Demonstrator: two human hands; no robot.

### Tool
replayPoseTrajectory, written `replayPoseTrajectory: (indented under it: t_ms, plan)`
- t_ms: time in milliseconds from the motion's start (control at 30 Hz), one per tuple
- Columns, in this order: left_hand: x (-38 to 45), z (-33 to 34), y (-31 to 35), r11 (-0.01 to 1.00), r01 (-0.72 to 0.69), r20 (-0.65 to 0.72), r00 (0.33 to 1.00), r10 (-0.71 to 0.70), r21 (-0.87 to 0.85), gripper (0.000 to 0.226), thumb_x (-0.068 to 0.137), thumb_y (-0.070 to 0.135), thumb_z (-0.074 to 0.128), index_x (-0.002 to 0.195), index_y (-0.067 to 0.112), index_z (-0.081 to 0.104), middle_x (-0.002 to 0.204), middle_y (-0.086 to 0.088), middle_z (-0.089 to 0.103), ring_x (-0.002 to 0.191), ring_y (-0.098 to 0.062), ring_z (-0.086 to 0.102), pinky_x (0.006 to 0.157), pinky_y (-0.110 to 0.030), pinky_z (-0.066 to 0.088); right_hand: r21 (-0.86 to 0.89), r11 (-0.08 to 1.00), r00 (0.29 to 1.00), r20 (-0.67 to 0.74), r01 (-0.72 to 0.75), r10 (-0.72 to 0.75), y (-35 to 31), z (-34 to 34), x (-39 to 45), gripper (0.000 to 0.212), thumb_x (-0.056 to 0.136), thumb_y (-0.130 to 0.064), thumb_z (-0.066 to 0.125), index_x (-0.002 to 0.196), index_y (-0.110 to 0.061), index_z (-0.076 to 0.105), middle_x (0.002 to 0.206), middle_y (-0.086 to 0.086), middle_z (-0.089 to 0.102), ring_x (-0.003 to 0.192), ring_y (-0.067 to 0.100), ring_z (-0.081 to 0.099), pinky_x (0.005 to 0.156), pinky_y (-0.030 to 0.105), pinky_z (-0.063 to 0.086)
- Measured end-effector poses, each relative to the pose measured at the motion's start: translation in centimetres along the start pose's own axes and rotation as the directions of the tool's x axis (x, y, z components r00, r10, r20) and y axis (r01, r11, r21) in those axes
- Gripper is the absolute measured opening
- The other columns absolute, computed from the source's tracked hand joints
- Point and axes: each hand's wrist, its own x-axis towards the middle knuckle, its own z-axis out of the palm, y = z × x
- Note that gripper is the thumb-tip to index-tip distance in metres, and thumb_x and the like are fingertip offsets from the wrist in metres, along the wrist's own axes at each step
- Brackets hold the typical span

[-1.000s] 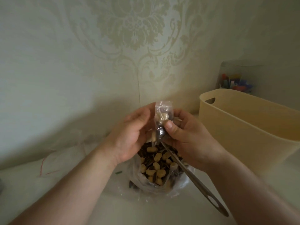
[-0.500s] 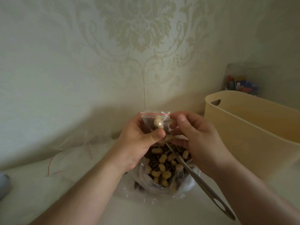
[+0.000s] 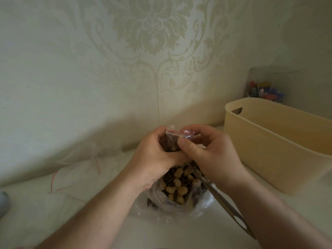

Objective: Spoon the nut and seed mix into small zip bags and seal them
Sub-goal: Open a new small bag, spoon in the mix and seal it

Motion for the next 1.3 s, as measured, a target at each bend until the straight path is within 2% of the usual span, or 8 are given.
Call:
replayPoseTrajectory:
  t_ms: [100,200,433,600,833,1100,1200,1300]
  plan:
    - [-0.1,0.0,0.4,0.996,-0.001,0.025,1.000,0.004,-0.095,0.046,0.071,0.006,0.087,0.114,0.010,0.073,0.107,-0.009,0.080,0.103,-0.024,0.077,0.081,-0.031,0.062,0.149,0.989,1.000,0.003,0.012,-0.012,-0.4,-0.3,0.0,0.028,0.084,-0.020,0.082,0.112,-0.020,0.075,0.098,0.004,0.078,0.097,0.023,0.076,0.072,0.035,0.065]
    - [-0.1,-0.4,0.2,0.974,0.049,0.087,0.996,-0.030,-0.222,0.042,0.082,0.006,0.081,0.123,0.007,0.071,0.119,-0.019,0.075,0.114,-0.036,0.072,0.092,-0.040,0.062,0.310,0.951,1.000,-0.015,-0.011,0.016,-0.8,-0.4,0.1,0.050,0.079,-0.021,0.081,0.127,-0.018,0.067,0.105,0.011,0.075,0.097,0.029,0.076,0.077,0.034,0.063]
    - [0.0,-0.2,0.0,0.963,0.062,0.099,0.994,-0.037,-0.264,0.035,0.089,0.011,0.068,0.124,0.010,0.070,0.121,-0.019,0.075,0.117,-0.036,0.071,0.101,-0.049,0.057,0.235,0.970,0.998,0.001,0.059,-0.061,-0.8,-0.1,-0.1,0.044,0.091,-0.004,0.077,0.128,-0.026,0.066,0.105,0.006,0.072,0.096,0.023,0.073,0.079,0.031,0.061]
    - [0.0,0.0,0.2,0.941,0.062,0.082,0.996,-0.037,-0.332,0.030,0.092,0.012,0.061,0.116,0.016,0.077,0.119,-0.017,0.076,0.115,-0.032,0.072,0.095,-0.040,0.059,0.211,0.974,0.996,-0.044,0.086,-0.079,-0.7,-0.2,0.1,0.044,0.088,-0.007,0.081,0.125,-0.028,0.067,0.105,0.007,0.072,0.099,0.032,0.071,0.083,0.043,0.064]
    - [0.2,-0.4,0.2,0.949,0.094,0.055,0.995,-0.081,-0.299,0.024,0.087,0.007,0.076,0.111,0.004,0.076,0.117,-0.024,0.074,0.114,-0.041,0.070,0.099,-0.049,0.057,0.315,0.947,0.997,0.020,0.062,-0.072,-0.6,-0.4,0.2,0.050,0.088,0.000,0.078,0.130,-0.024,0.065,0.109,0.010,0.071,0.099,0.026,0.071,0.085,0.035,0.060]
    - [0.0,-0.2,0.5,0.928,0.093,0.112,0.992,-0.055,-0.361,0.024,0.086,0.011,0.073,0.107,0.013,0.082,0.117,-0.017,0.077,0.117,-0.032,0.071,0.097,-0.035,0.059,0.297,0.951,0.996,0.053,-0.084,0.072,-1.1,-0.3,0.0,0.029,0.090,-0.019,0.075,0.118,-0.018,0.072,0.100,0.007,0.079,0.094,0.022,0.078,0.079,0.032,0.062]
    - [0.0,-0.1,0.5,0.932,0.112,0.127,0.989,-0.072,-0.344,0.031,0.085,0.018,0.078,0.115,0.014,0.078,0.114,-0.015,0.077,0.113,-0.031,0.072,0.091,-0.042,0.062,0.212,0.977,0.998,-0.055,-0.021,0.034,-1.2,-0.5,0.1,0.012,0.092,-0.013,0.077,0.102,-0.019,0.077,0.090,0.006,0.079,0.084,0.021,0.078,0.072,0.033,0.063]
    - [0.1,-0.3,0.1,0.928,0.132,0.138,0.986,-0.089,-0.347,0.050,0.073,0.014,0.087,0.119,0.016,0.067,0.104,-0.009,0.077,0.100,-0.029,0.073,0.085,-0.045,0.061,-0.001,0.994,0.979,-0.175,0.105,-0.104,-1.0,-0.5,0.3,0.025,0.088,-0.008,0.081,0.097,-0.031,0.076,0.092,-0.005,0.077,0.087,0.012,0.074,0.074,0.027,0.063]
